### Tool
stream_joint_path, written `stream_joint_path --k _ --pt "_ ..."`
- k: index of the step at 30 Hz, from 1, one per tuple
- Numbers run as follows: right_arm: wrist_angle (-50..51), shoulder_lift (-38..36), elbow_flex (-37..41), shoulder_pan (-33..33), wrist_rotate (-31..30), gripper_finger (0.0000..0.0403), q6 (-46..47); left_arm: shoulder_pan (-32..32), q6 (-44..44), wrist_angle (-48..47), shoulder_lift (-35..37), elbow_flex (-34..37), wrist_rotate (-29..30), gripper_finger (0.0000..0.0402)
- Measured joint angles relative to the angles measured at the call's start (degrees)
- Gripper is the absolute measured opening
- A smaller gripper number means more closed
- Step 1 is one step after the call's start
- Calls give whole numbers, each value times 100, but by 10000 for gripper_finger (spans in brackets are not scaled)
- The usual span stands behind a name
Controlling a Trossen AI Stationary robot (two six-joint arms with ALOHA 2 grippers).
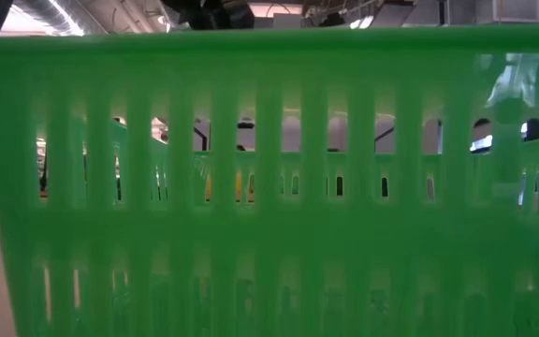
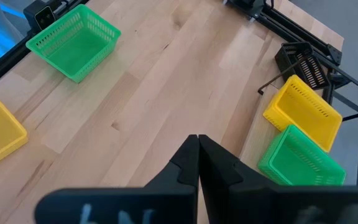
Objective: Stack baskets on shelf by color
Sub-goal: Stack the green bin on top of the green bin on the shelf
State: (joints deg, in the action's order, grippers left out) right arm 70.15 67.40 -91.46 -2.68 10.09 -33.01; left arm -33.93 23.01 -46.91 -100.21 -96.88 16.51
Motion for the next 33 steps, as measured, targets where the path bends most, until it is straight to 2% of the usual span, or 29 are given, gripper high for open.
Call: stream_joint_path --k 5,9,15,22,33 --pt "0 0 0 0 0 7 0 169 -1108 692 9 -13 -1657 55" --pt "-4 0 0 0 0 7 0 428 -1892 1197 -155 100 -2092 55" --pt "-24 0 0 0 0 7 0 757 -2870 1227 -700 115 -2100 55" --pt "-193 0 0 1 0 7 0 995 -3317 1547 -1182 115 -1248 55" --pt "-229 0 0 0 1 7 125 1007 -3384 1672 -1488 115 -1420 55"
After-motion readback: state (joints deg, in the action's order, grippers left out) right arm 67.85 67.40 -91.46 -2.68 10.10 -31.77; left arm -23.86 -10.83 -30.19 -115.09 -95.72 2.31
